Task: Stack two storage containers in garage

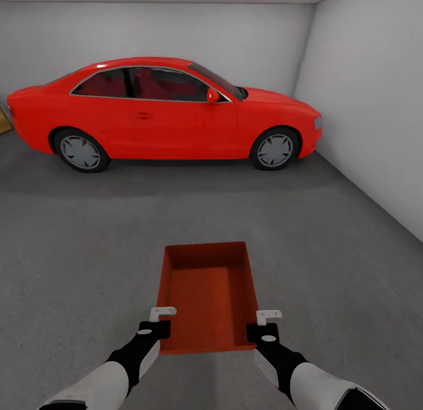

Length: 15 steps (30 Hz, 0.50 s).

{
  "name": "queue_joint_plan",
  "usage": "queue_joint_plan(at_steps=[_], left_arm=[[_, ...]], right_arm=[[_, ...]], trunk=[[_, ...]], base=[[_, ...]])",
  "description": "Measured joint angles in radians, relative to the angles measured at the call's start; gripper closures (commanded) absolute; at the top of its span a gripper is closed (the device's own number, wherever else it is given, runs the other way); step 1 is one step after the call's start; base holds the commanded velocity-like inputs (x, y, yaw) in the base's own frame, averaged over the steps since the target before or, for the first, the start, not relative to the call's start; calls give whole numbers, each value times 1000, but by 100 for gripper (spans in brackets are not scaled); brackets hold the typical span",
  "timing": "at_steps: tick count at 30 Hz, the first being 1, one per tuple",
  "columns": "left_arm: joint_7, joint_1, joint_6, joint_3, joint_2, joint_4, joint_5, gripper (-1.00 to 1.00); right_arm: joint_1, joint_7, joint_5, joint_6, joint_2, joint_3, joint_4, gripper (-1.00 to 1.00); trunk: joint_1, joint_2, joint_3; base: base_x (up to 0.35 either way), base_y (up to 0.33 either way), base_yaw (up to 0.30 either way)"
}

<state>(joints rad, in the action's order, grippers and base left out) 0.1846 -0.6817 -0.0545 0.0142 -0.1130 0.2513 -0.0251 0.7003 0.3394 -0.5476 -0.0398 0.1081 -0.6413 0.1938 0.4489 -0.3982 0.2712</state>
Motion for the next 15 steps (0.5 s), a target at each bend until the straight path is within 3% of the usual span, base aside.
queue_joint_plan(at_steps=[5,15], left_arm=[[-8,1,5,-1,5,-1,4,100],[-10,0,3,-1,6,0,3,100]], right_arm=[[0,8,8,0,4,3,1,100],[0,10,8,0,6,2,1,100]], trunk=[[0,0,0],[1,0,0]], base=[[273,0,0],[23,0,0]])
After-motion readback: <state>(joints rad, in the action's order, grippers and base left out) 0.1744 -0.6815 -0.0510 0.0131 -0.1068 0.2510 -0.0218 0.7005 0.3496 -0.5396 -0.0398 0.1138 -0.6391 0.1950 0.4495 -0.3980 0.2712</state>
